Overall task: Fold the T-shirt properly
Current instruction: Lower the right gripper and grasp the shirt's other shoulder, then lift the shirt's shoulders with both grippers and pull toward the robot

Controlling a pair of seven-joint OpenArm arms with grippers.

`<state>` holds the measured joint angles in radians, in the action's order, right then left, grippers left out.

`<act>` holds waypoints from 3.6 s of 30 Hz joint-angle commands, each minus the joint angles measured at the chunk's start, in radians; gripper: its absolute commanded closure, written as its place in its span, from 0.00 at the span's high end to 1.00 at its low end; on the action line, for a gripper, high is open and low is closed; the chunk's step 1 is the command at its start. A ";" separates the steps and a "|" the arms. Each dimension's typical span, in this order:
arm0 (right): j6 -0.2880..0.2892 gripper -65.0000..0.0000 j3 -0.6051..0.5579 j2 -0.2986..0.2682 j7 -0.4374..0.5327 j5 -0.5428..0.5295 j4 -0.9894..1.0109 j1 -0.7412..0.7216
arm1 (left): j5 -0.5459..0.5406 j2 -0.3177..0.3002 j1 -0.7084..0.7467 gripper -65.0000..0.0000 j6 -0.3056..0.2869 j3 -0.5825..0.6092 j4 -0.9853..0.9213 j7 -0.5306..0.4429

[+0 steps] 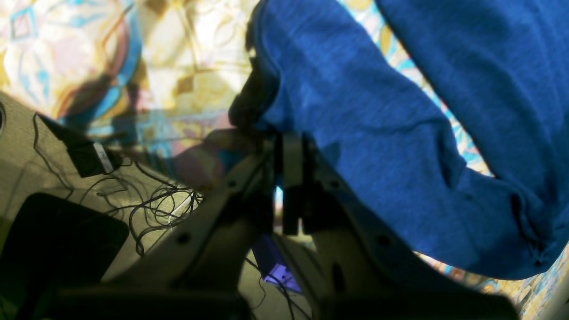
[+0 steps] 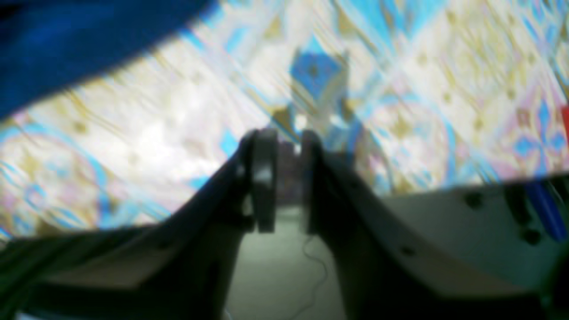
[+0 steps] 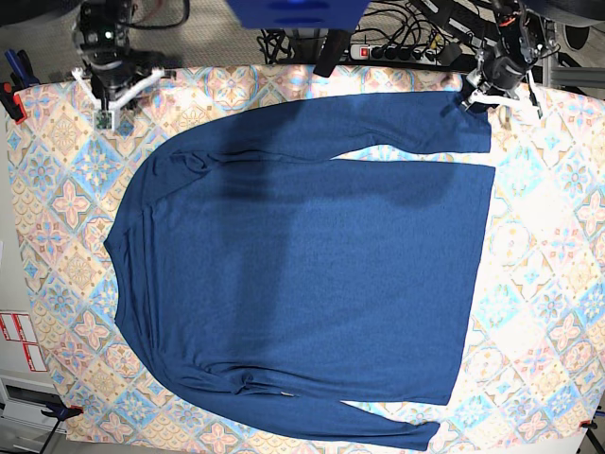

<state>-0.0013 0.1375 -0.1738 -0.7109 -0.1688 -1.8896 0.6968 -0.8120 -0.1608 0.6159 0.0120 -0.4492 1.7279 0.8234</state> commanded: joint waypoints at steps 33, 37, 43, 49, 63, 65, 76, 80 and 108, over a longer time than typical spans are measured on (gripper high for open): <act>-0.004 0.36 0.032 -0.010 -0.218 -0.349 0.335 -0.415 | -0.007 -0.007 -0.001 0.00 -0.004 -0.006 0.014 -0.009; -0.004 0.36 0.034 -0.010 -0.218 -0.349 0.350 -0.458 | -0.007 -0.007 -0.001 0.00 -0.004 -0.006 0.014 -0.009; -0.004 0.36 0.034 -0.010 -0.218 -0.349 0.404 -0.463 | -0.007 -0.007 -0.001 0.00 -0.004 -0.006 0.011 -0.009; -0.001 0.36 0.029 -0.003 -0.221 -0.349 0.425 -0.480 | -0.007 -0.007 -0.001 0.00 -0.004 -0.006 0.011 -0.009; -0.001 0.00 0.063 -0.023 -0.221 -0.545 0.417 -0.417 | -0.005 -0.013 0.015 0.00 -0.004 -0.006 0.011 -0.009; -0.001 0.00 0.100 -0.026 -0.218 -0.552 0.417 -0.401 | -0.005 -0.013 0.022 0.00 -0.004 -0.004 0.011 -0.009; -0.001 0.00 0.233 -0.026 -0.220 -0.552 0.417 -0.343 | 0.000 -0.015 0.055 0.00 -0.076 -0.010 0.011 -0.009; -0.001 0.00 0.224 -0.026 -0.226 -0.552 0.416 -0.346 | -0.004 -0.009 0.015 0.00 -0.079 -0.040 0.013 -0.008; -0.001 0.00 0.167 -0.023 -0.220 -0.549 0.356 -0.563 | 0.003 -0.009 -0.428 0.00 -0.074 -0.038 -0.157 -0.003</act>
<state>-0.0071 0.2993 -0.1833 -0.9424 -0.7113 -1.5215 0.1398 -0.8047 -0.1600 0.1944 -0.0589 -0.4831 1.5547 0.8303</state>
